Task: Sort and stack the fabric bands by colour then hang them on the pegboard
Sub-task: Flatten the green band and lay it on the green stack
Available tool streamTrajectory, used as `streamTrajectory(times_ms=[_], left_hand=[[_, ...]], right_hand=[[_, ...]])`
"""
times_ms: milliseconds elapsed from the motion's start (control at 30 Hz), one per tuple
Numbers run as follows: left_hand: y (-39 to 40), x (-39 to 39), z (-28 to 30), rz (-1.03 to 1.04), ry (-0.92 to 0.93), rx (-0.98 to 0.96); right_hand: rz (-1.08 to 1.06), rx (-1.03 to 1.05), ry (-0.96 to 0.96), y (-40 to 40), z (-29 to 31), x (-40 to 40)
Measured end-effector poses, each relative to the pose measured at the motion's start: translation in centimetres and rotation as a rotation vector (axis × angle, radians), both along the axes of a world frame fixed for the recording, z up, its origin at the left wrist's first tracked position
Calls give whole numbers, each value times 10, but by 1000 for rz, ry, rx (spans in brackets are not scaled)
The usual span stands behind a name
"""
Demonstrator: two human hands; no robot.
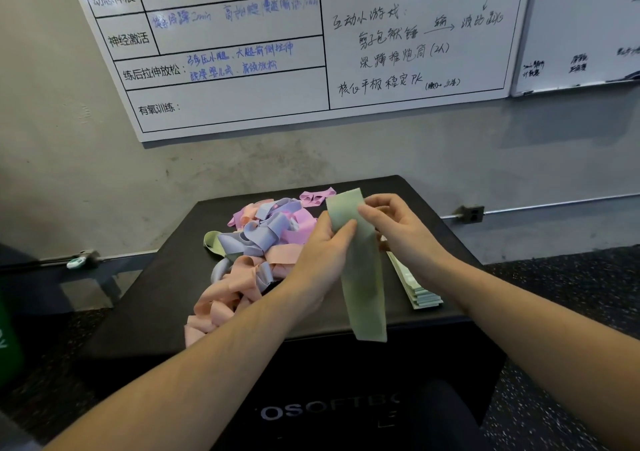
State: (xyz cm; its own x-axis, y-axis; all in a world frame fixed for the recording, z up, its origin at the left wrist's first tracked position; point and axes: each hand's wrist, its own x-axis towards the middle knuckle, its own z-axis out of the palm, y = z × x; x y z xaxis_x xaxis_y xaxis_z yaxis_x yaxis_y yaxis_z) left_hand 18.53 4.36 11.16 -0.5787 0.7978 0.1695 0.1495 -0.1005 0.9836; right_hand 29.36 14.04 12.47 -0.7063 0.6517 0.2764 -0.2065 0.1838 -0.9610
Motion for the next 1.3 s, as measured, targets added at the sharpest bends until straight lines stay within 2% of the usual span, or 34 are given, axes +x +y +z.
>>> streamTrajectory(times_ms=[200, 367, 433, 567, 667, 800, 967, 1100, 1200, 1300], left_hand=[[25, 0, 2, 56, -385, 102], [43, -8, 10, 77, -599, 131], [49, -12, 13, 115, -649, 139], [63, -16, 17, 182, -733, 129], [76, -17, 17, 166, -803, 143], [93, -27, 6, 155, -805, 149], [113, -32, -5, 128, -832, 123], [133, -35, -14, 107, -796, 28], [153, -44, -23, 177, -689, -1], [175, -60, -35, 264, -458, -85]], right_hand=[[86, -57, -148, 15, -40, 14], [104, 107, -382, 37, -71, 28], [112, 147, -466, 44, -79, 36], [144, 111, -425, 59, -93, 53], [156, 139, -467, 69, -103, 62], [6, 96, -376, 88, -118, 71], [-40, 31, -253, 105, -126, 85], [-48, 104, -225, 121, -135, 93], [53, 83, -263, 132, -136, 103], [105, 159, -316, 143, -144, 107]])
